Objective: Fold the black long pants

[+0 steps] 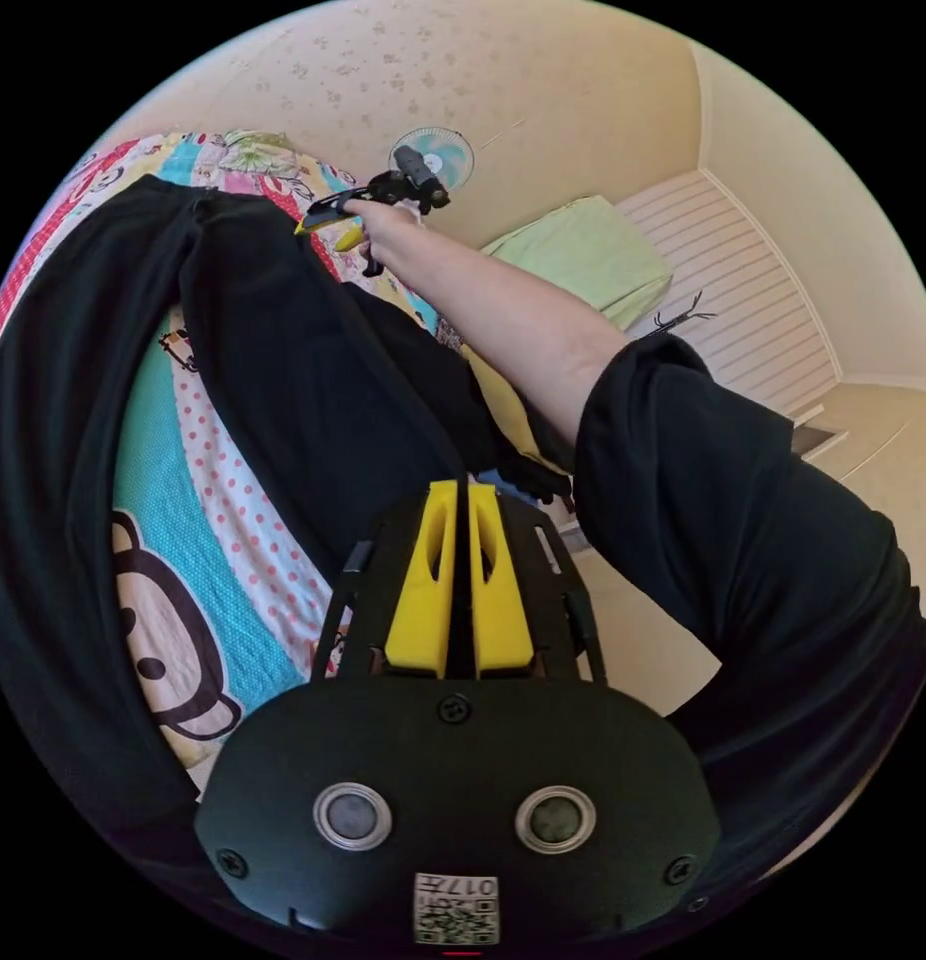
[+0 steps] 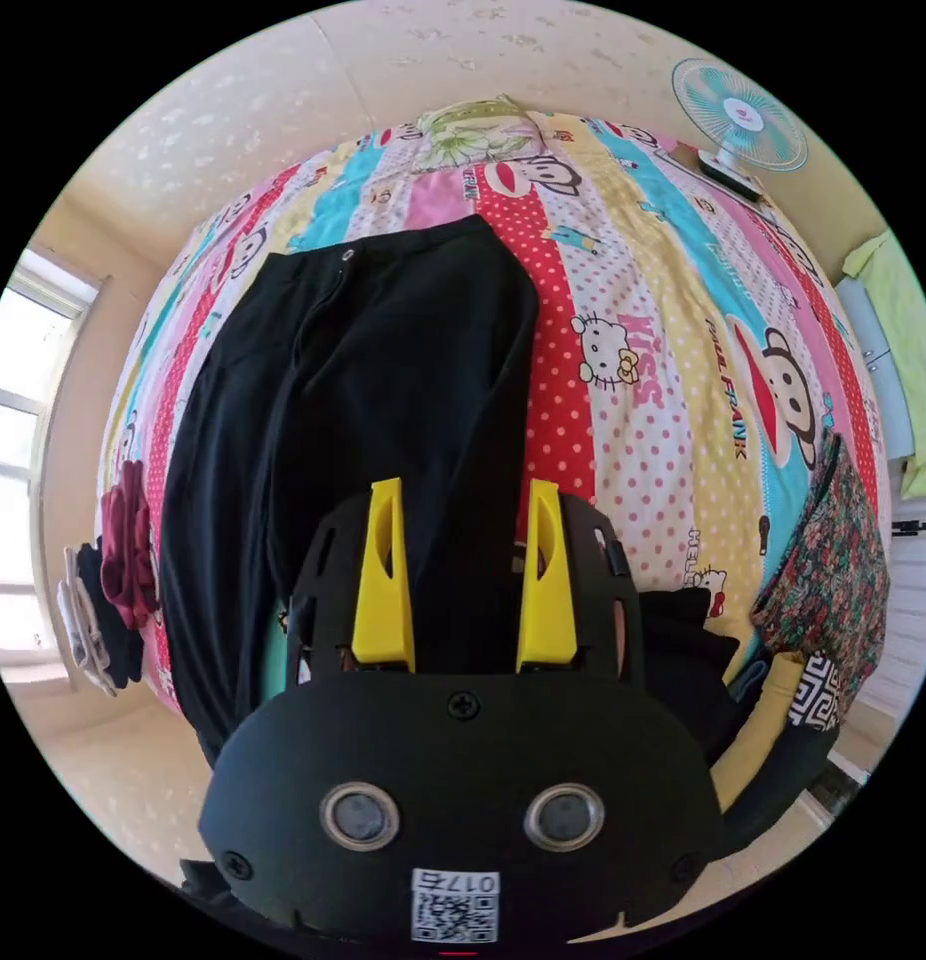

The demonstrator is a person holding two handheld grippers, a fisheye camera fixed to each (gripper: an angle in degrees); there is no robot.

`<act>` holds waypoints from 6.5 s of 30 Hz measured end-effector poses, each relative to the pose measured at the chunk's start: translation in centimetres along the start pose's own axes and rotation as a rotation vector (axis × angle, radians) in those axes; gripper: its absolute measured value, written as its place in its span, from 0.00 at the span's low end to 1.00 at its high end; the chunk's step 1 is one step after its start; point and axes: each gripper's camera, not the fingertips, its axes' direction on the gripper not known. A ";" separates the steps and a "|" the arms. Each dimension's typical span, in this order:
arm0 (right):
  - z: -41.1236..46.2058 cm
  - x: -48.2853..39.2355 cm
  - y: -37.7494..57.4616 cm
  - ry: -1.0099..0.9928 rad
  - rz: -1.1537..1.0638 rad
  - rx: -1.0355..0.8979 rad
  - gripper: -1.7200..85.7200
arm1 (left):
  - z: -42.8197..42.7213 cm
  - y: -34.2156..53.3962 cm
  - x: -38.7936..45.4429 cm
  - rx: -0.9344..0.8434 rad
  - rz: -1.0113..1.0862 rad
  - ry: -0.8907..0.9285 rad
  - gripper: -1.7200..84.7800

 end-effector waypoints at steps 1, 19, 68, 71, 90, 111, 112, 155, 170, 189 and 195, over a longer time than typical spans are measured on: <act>2.0 0.1 -0.7 0.082 0.022 -0.042 0.16 | -1.3 -0.1 -0.3 0.016 -0.006 0.014 0.01; 8.7 -38.2 5.6 -0.493 -0.312 0.248 0.06 | -31.4 17.0 -20.4 0.489 -0.526 0.134 0.02; 8.5 -9.0 35.4 -0.426 -0.283 0.202 0.13 | -28.2 -3.9 -21.1 0.228 -0.227 -0.286 0.12; 11.3 -10.9 26.2 -0.381 -0.155 0.150 0.14 | -27.1 -5.7 -22.7 0.256 -0.205 -0.335 0.12; 14.3 -13.5 17.7 -0.004 -0.052 0.295 0.09 | -25.2 -7.1 -31.4 0.311 -0.170 -0.081 0.14; 14.3 -46.1 -1.5 0.046 -0.406 0.444 0.05 | -24.1 -9.9 -29.4 0.258 -0.085 -0.071 0.18; 11.4 -45.3 -0.4 0.047 -0.408 0.537 0.05 | -24.1 -10.1 -29.3 0.255 -0.083 -0.059 0.18; -2.6 5.5 29.7 -1.185 -0.177 0.014 0.04 | -21.7 -6.0 -15.1 0.187 -0.293 0.203 0.05; -57.2 4.5 48.1 -1.285 -0.945 0.631 0.02 | -40.0 3.5 26.4 0.712 0.592 0.155 0.05; -39.4 7.4 29.8 -0.926 -0.564 0.454 0.03 | -24.4 -3.4 9.0 0.486 0.113 -0.127 0.07; -18.5 13.2 41.0 -0.836 -0.466 0.107 0.12 | -11.8 7.9 2.7 0.087 -0.082 -0.188 0.16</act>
